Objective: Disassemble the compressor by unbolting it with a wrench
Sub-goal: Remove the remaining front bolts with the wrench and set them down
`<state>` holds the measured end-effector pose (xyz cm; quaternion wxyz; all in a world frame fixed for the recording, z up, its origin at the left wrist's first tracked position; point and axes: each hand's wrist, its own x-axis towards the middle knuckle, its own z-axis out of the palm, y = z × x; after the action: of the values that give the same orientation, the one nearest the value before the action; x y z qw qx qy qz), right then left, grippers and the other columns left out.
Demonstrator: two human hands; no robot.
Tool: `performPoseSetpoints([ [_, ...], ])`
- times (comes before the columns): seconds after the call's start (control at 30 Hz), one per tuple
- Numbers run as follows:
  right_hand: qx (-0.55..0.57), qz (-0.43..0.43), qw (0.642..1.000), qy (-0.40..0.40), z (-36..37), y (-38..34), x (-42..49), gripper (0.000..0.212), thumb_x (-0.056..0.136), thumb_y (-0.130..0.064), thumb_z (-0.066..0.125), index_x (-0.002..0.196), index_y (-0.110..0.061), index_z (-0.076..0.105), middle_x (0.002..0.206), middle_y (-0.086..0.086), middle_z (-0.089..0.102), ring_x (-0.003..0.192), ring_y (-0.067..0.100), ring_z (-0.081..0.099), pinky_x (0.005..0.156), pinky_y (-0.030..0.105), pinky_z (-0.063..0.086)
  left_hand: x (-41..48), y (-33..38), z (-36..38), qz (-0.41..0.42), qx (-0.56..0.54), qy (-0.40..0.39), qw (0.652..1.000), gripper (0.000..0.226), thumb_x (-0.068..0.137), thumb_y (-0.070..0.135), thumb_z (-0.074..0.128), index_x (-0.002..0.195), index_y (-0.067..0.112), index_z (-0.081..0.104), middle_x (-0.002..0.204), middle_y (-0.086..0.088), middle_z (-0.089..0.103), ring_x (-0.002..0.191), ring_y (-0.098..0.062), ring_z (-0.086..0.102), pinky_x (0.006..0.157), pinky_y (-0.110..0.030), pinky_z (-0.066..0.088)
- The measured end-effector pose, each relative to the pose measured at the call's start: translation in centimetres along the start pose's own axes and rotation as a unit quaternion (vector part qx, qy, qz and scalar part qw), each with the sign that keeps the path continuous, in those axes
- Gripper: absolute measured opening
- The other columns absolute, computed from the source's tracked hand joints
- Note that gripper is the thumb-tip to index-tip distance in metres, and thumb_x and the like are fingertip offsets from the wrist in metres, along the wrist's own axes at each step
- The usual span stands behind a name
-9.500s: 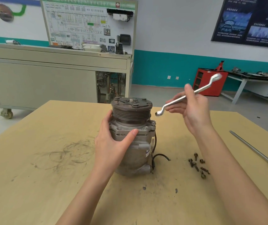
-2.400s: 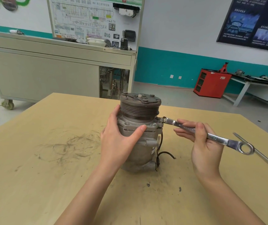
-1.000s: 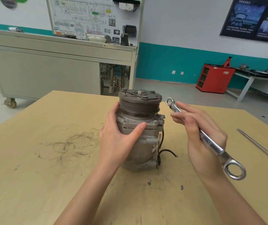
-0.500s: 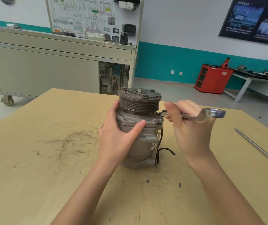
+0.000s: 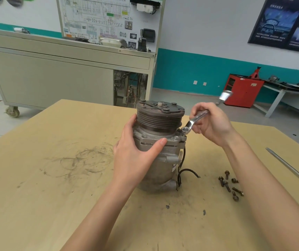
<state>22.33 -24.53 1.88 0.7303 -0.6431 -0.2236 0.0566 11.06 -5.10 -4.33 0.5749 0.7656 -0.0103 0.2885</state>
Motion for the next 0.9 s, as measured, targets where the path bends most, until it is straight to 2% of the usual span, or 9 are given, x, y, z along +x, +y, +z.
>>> performPoseSetpoints([
  [0.13, 0.003, 0.108, 0.993, -0.039, 0.7, 1.5, 2.9, 0.053, 0.1, -0.028, 0.038, 0.052, -0.018, 0.059, 0.04, -0.005, 0.039, 0.03, 0.006, 0.032, 0.03, 0.014, 0.024, 0.0, 0.0, 0.0, 0.003, -0.001, 0.002, 1.0, 0.094, 0.062, 0.071, 0.062, 0.144, 0.036, 0.033, 0.138, 0.02, 0.049, 0.129, -0.006, 0.046, 0.111, -0.047, 0.035],
  [0.23, 0.093, 0.146, 0.984, -0.045, 1.1, 2.6, 3.1, 0.043, 0.092, -0.041, 0.049, 0.058, -0.016, 0.057, 0.04, -0.007, 0.043, 0.031, 0.004, 0.035, 0.048, 0.018, 0.018, 0.0, 0.0, -0.1, 0.003, -0.002, 0.001, 1.0, 0.094, 0.061, 0.07, 0.062, 0.144, 0.036, 0.034, 0.139, 0.019, 0.049, 0.129, -0.006, 0.046, 0.111, -0.046, 0.035],
  [0.3, 0.13, 0.119, 0.984, -0.018, 0.9, 2.0, 2.6, 0.041, 0.085, -0.049, 0.051, 0.063, -0.017, 0.064, 0.048, -0.007, 0.053, 0.034, 0.002, 0.041, 0.052, 0.014, 0.024, 0.0, 0.0, -0.1, 0.003, 0.0, 0.002, 1.0, 0.094, 0.061, 0.071, 0.061, 0.144, 0.036, 0.033, 0.14, 0.018, 0.049, 0.13, -0.006, 0.046, 0.111, -0.046, 0.035],
  [0.37, 0.145, 0.086, 0.985, 0.049, 0.4, 0.3, 1.6, 0.05, 0.088, -0.051, 0.046, 0.057, -0.018, 0.068, 0.055, -0.005, 0.06, 0.036, 0.001, 0.047, 0.039, 0.009, 0.034, -0.1, 0.0, -0.1, 0.004, -0.001, 0.001, 1.0, 0.093, 0.061, 0.071, 0.061, 0.144, 0.038, 0.033, 0.139, 0.019, 0.049, 0.129, -0.005, 0.046, 0.111, -0.047, 0.035],
  [0.5, -0.036, 0.026, 0.986, 0.163, 0.3, -4.7, -0.7, 0.048, 0.096, -0.042, 0.046, 0.073, -0.005, 0.067, 0.065, 0.005, 0.07, 0.053, 0.011, 0.066, 0.047, 0.015, 0.049, -0.1, 0.1, 0.0, 0.003, -0.005, -0.005, 1.0, 0.092, 0.062, 0.071, 0.062, 0.143, 0.04, 0.033, 0.138, 0.02, 0.049, 0.128, -0.004, 0.047, 0.111, -0.047, 0.036],
  [0.6, -0.142, 0.015, 0.985, 0.098, 1.0, -7.5, -2.8, 0.025, 0.094, -0.021, 0.057, 0.092, 0.002, 0.065, 0.087, 0.016, 0.072, 0.077, 0.022, 0.073, 0.063, 0.018, 0.055, -0.1, 0.1, 0.0, -0.001, -0.002, -0.004, 1.0, 0.094, 0.062, 0.071, 0.062, 0.144, 0.037, 0.032, 0.139, 0.018, 0.049, 0.129, -0.007, 0.047, 0.111, -0.047, 0.035],
  [0.67, -0.216, 0.003, 0.973, 0.074, 1.9, -8.2, -4.0, 0.016, 0.092, -0.012, 0.059, 0.097, 0.002, 0.065, 0.088, 0.013, 0.072, 0.079, 0.021, 0.073, 0.065, 0.016, 0.055, -0.1, 0.1, 0.0, -0.001, 0.002, -0.005, 1.0, 0.092, 0.064, 0.069, 0.065, 0.144, 0.037, 0.032, 0.139, 0.017, 0.049, 0.129, -0.008, 0.047, 0.111, -0.048, 0.035],
  [0.8, -0.401, -0.164, 0.89, 0.143, 4.8, -7.4, -5.5, 0.014, 0.094, -0.018, 0.058, 0.087, -0.009, 0.066, 0.077, 0.002, 0.07, 0.063, 0.01, 0.071, 0.06, 0.02, 0.057, -0.1, 0.1, -0.1, 0.001, 0.002, -0.001, 1.0, 0.089, 0.067, 0.064, 0.066, 0.144, 0.036, 0.032, 0.139, 0.016, 0.049, 0.129, -0.01, 0.047, 0.111, -0.048, 0.036],
  [0.9, -0.46, -0.248, 0.843, 0.127, 6.2, -6.7, -6.1, 0.021, 0.093, -0.023, 0.058, 0.081, -0.01, 0.067, 0.071, 0.006, 0.069, 0.054, 0.012, 0.066, 0.053, 0.024, 0.055, -0.1, 0.1, -0.1, -0.001, 0.0, 0.0, 1.0, 0.089, 0.067, 0.063, 0.067, 0.145, 0.036, 0.033, 0.14, 0.014, 0.049, 0.129, -0.011, 0.047, 0.11, -0.049, 0.036],
])
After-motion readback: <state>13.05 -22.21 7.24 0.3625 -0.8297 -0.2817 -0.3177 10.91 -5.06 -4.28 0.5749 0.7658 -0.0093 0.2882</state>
